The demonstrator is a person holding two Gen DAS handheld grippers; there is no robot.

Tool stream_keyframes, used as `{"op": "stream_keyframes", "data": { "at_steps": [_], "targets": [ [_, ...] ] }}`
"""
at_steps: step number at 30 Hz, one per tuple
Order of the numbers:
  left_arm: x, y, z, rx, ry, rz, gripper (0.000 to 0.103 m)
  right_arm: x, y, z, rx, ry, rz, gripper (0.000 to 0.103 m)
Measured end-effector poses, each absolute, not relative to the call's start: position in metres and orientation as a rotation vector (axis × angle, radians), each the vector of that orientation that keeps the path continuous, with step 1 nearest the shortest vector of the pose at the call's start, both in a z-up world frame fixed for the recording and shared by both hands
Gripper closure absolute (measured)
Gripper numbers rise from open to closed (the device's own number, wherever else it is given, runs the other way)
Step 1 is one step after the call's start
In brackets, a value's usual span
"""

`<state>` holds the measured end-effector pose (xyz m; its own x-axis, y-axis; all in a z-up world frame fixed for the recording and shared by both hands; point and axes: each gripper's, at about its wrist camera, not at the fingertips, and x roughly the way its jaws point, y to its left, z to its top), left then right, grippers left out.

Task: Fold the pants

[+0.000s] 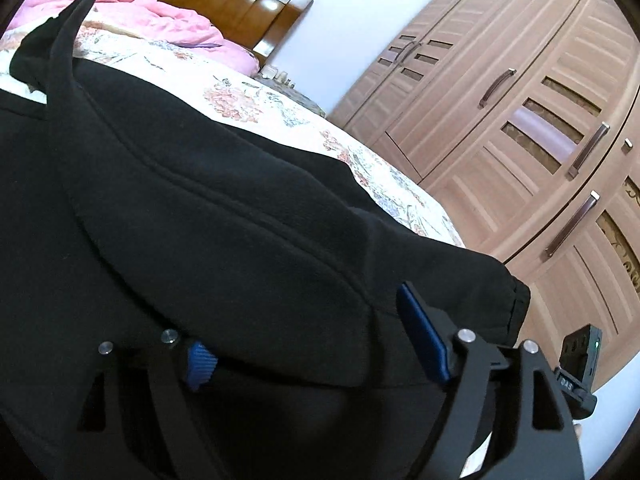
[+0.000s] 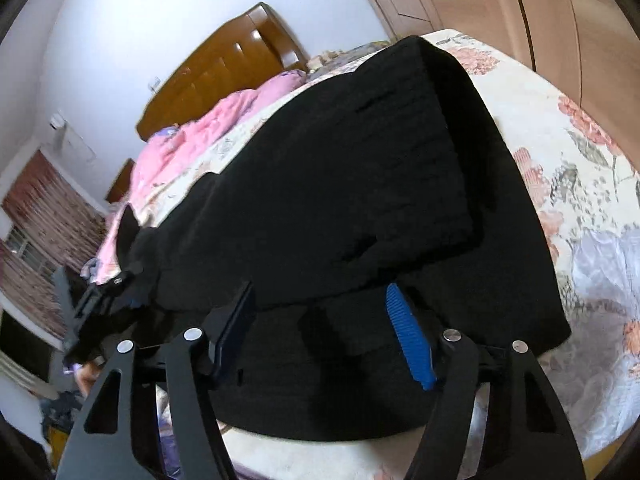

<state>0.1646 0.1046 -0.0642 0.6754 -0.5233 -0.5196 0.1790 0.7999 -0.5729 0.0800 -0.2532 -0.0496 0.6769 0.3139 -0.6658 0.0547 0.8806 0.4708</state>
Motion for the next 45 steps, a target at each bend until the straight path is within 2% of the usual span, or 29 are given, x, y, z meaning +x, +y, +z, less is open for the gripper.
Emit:
{"op": "stream_keyframes", "data": {
  "at_steps": [3, 4, 5, 8, 10, 12, 19, 20, 21, 22, 23, 24, 32, 35, 40, 45],
  "targets": [
    [0.161, 0.111, -0.064, -0.515, 0.726, -0.422, 0.021, 0.087, -0.25, -0.05, 0.49, 0.803, 0.099, 0.038],
    [0.161, 0.114, -0.065, -0.518, 0.726, -0.424, 0.021, 0.087, -0.251, -0.051, 0.513, 0.786, 0.082, 0.046],
    [0.16, 0.116, -0.065, -0.522, 0.725, -0.425, 0.021, 0.09, -0.251, -0.052, 0.525, 0.78, 0.076, 0.065],
    [0.158, 0.122, -0.064, -0.554, 0.73, -0.423, 0.021, 0.085, -0.265, -0.06, 0.59, 0.78, 0.086, 0.088],
    [0.155, 0.135, -0.062, -0.626, 0.729, -0.413, 0.019, 0.082, -0.276, -0.065, 0.645, 0.779, 0.084, 0.096],
    [0.154, 0.155, -0.061, -0.723, 0.719, -0.401, 0.012, 0.081, -0.283, -0.069, 0.705, 0.773, 0.093, 0.097],
    [0.176, 0.192, -0.06, -0.809, 0.744, -0.307, 0.012, 0.078, -0.278, -0.067, 0.666, 0.751, 0.097, 0.096],
    [0.182, 0.192, -0.061, -0.805, 0.754, -0.3, 0.015, 0.075, -0.279, -0.067, 0.667, 0.748, 0.102, 0.096],
    [0.187, 0.192, -0.062, -0.795, 0.765, -0.286, 0.033, 0.075, -0.278, -0.067, 0.665, 0.746, 0.105, 0.096],
    [0.191, 0.191, -0.063, -0.787, 0.771, -0.276, 0.055, 0.074, -0.279, -0.066, 0.662, 0.739, 0.108, 0.096],
    [0.195, 0.191, -0.061, -0.768, 0.786, -0.246, 0.092, 0.072, -0.279, -0.065, 0.661, 0.727, 0.114, 0.096],
    [0.194, 0.192, -0.058, -0.751, 0.776, -0.225, 0.095, 0.078, -0.282, -0.064, 0.664, 0.721, 0.119, 0.096],
    [0.111, 0.182, 0.041, -0.505, 0.505, -0.272, 0.094, 0.039, -0.291, -0.011, 0.695, 0.572, 0.245, 0.097],
    [0.086, 0.183, 0.026, -0.467, 0.541, -0.275, 0.094, 0.017, -0.296, -0.014, 0.675, 0.582, 0.231, 0.097],
    [0.088, 0.177, -0.058, -0.465, 0.751, -0.229, 0.094, 0.012, -0.307, -0.073, 0.738, 0.711, 0.149, 0.097],
    [0.077, 0.178, -0.052, -0.43, 0.712, -0.223, 0.094, 0.001, -0.303, -0.056, 0.713, 0.662, 0.153, 0.097]
  ]
}}
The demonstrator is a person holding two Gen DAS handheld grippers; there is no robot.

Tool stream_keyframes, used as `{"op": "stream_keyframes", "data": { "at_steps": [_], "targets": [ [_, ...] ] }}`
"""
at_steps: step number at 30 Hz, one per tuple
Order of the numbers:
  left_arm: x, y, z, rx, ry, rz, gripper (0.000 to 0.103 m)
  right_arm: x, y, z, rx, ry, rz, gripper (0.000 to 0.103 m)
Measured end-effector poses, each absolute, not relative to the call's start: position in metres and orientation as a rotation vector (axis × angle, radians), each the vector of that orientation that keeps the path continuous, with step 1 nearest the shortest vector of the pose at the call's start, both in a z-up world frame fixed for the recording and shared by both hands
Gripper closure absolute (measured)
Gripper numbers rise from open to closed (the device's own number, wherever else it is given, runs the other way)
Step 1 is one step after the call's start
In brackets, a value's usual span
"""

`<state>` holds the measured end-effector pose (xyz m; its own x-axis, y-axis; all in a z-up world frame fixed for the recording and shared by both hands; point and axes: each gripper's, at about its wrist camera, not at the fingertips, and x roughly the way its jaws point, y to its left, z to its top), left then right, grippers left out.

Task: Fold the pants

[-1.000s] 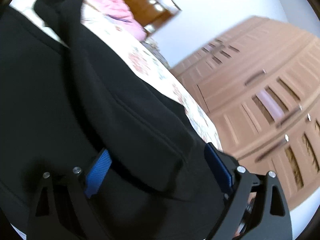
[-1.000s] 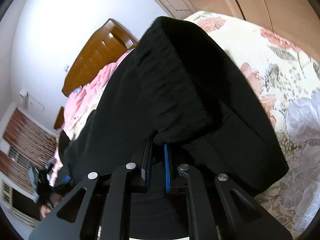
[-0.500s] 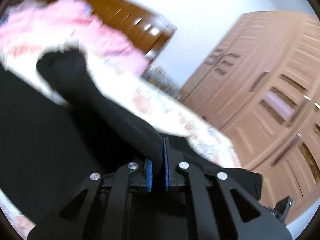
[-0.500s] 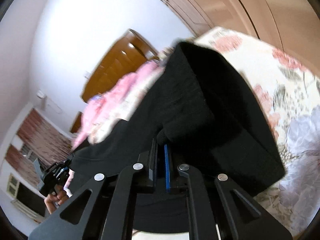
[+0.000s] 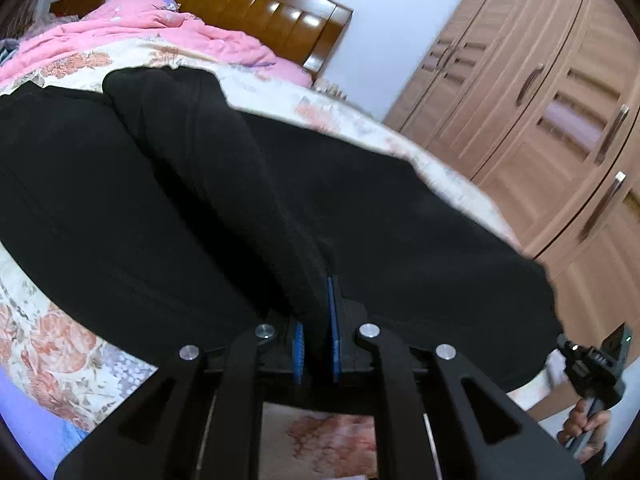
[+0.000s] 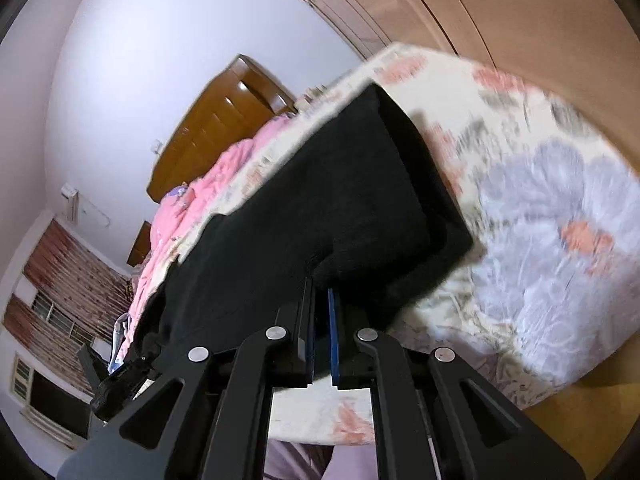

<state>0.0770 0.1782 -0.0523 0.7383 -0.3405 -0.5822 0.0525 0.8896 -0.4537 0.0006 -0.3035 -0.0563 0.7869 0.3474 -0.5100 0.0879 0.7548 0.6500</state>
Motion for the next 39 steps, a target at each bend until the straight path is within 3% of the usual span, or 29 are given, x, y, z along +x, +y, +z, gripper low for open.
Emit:
{"op": "stream_keyframes", "data": {
  "at_steps": [4, 9, 15, 20, 29, 31, 34, 36, 39],
  "targets": [
    [0.069, 0.176, -0.035, -0.383, 0.667, -0.226, 0.093, -0.013, -0.302, -0.045, 0.675, 0.633, 0.137, 0.097],
    [0.08, 0.176, -0.068, -0.414, 0.76, -0.218, 0.093, -0.009, -0.316, -0.083, 0.769, 0.705, 0.11, 0.097],
    [0.064, 0.177, -0.037, -0.381, 0.69, -0.248, 0.093, -0.015, -0.307, -0.052, 0.696, 0.658, 0.105, 0.097],
    [0.074, 0.175, -0.07, -0.383, 0.776, -0.233, 0.093, -0.01, -0.309, -0.078, 0.71, 0.709, 0.077, 0.099],
    [0.063, 0.179, -0.045, -0.379, 0.714, -0.249, 0.091, -0.008, -0.304, -0.059, 0.662, 0.698, 0.073, 0.098],
    [0.07, 0.18, -0.054, -0.37, 0.764, -0.249, 0.087, -0.003, -0.302, -0.066, 0.651, 0.738, 0.081, 0.089],
    [0.069, 0.188, -0.066, -0.452, 0.785, -0.282, 0.067, -0.004, -0.301, -0.069, 0.691, 0.748, 0.132, 0.079],
    [0.069, 0.185, -0.063, -0.462, 0.769, -0.303, 0.05, -0.006, -0.294, -0.066, 0.685, 0.727, 0.176, 0.079],
    [0.069, 0.176, -0.058, -0.437, 0.752, -0.314, 0.045, -0.004, -0.282, -0.067, 0.68, 0.715, 0.222, 0.079]
  ]
}}
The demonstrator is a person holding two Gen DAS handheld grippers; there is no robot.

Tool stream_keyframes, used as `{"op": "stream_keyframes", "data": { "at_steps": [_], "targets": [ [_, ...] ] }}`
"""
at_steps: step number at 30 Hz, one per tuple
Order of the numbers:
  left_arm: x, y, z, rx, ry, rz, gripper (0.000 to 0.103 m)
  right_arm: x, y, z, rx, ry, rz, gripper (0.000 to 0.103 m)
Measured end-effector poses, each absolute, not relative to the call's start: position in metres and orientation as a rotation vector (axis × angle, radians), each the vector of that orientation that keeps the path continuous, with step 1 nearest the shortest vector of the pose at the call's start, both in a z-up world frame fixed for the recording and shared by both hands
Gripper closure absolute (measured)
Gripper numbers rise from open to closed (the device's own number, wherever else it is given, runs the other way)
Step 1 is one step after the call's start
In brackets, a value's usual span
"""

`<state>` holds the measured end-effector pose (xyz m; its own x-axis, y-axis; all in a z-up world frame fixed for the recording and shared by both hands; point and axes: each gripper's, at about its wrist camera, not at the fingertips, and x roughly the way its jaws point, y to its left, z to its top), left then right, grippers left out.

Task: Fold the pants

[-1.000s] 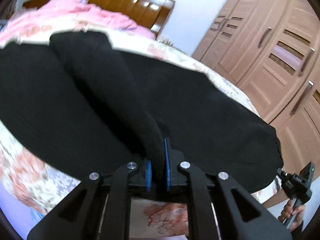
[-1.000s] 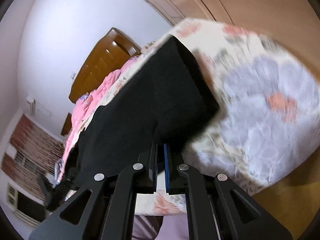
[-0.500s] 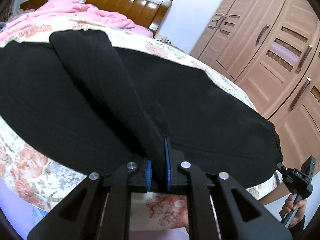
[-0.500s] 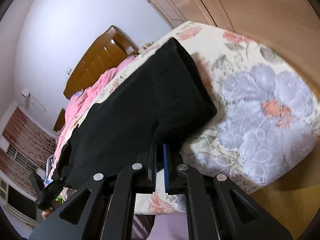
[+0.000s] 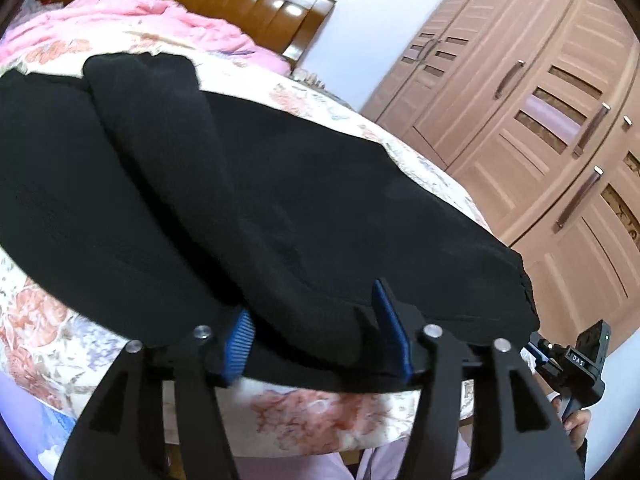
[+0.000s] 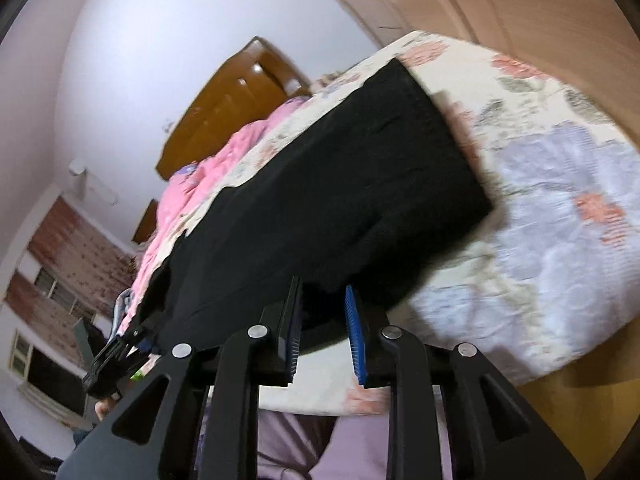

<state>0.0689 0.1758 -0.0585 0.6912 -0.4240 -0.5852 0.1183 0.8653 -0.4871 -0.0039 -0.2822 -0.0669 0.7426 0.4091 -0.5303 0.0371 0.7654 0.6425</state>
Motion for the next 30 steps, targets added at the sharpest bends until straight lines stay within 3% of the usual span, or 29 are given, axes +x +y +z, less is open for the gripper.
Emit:
{"op": "stream_keyframes", "data": {
  "at_steps": [8, 9, 11, 12, 18, 23, 28, 30],
  "targets": [
    [0.072, 0.168, -0.064, -0.461, 0.757, -0.338, 0.046, 0.009, -0.245, -0.086, 0.731, 0.775, 0.356, 0.08],
    [0.072, 0.167, -0.064, -0.45, 0.753, -0.331, 0.058, 0.009, -0.242, -0.085, 0.721, 0.764, 0.359, 0.08],
    [0.073, 0.166, -0.063, -0.434, 0.756, -0.324, 0.087, 0.009, -0.239, -0.084, 0.703, 0.758, 0.352, 0.095],
    [0.072, 0.167, -0.062, -0.438, 0.752, -0.334, 0.089, 0.007, -0.239, -0.081, 0.695, 0.746, 0.348, 0.095],
    [0.061, 0.166, -0.04, -0.395, 0.682, -0.337, 0.09, -0.013, -0.237, -0.052, 0.63, 0.68, 0.328, 0.096],
    [0.069, 0.16, -0.063, -0.373, 0.756, -0.302, 0.09, -0.007, -0.24, -0.088, 0.682, 0.764, 0.288, 0.099],
    [0.068, 0.161, -0.068, -0.362, 0.762, -0.3, 0.089, -0.008, -0.243, -0.086, 0.678, 0.767, 0.301, 0.099],
    [0.066, 0.161, -0.067, -0.34, 0.767, -0.29, 0.08, -0.008, -0.244, -0.087, 0.683, 0.772, 0.308, 0.097]
  ]
}}
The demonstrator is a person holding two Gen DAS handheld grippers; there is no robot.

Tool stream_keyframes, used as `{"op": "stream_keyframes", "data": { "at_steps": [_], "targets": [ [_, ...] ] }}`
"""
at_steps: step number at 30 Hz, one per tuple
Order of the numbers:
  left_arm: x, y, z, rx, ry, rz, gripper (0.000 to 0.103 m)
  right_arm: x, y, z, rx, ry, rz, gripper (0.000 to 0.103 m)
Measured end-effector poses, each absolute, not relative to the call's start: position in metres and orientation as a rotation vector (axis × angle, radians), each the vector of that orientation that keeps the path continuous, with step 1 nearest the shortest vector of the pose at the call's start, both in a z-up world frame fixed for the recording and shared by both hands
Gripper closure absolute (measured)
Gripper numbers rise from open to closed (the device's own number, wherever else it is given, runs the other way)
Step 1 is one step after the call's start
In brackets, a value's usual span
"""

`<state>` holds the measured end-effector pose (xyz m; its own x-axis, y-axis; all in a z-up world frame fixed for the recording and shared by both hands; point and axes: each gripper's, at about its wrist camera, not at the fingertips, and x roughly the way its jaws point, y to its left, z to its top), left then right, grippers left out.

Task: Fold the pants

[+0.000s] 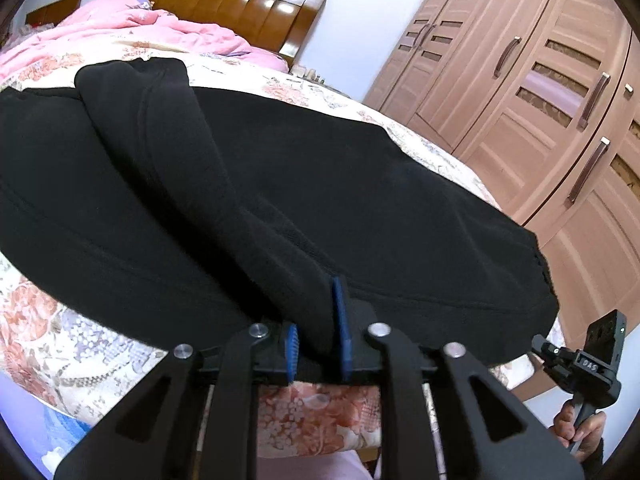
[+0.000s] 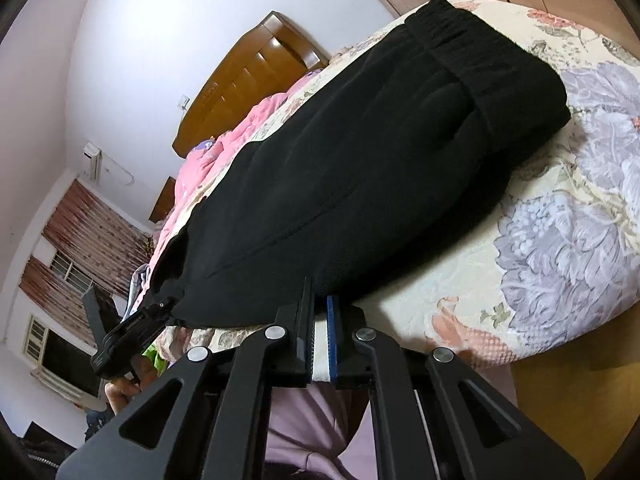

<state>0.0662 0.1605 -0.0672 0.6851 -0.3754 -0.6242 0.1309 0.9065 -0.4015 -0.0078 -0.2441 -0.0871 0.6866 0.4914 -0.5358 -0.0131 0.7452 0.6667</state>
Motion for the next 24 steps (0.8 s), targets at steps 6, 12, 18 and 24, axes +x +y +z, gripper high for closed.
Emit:
{"op": "stream_keyframes", "data": {
  "at_steps": [6, 12, 18, 24],
  "targets": [
    [0.027, 0.165, -0.024, -0.148, 0.579, -0.101, 0.01, -0.027, -0.245, -0.056, 0.518, 0.768, 0.249, 0.06],
    [0.045, 0.13, 0.023, -0.074, 0.512, -0.216, 0.002, -0.01, -0.248, 0.001, 0.282, 0.598, 0.122, 0.02],
    [0.123, 0.066, -0.04, 0.002, 0.845, -0.261, 0.002, 0.046, -0.229, -0.017, 0.092, 0.68, -0.003, 0.016],
    [0.123, 0.058, -0.056, 0.092, 0.887, -0.263, 0.002, 0.038, -0.219, -0.048, -0.125, 0.727, 0.01, 0.016]
  ]
}}
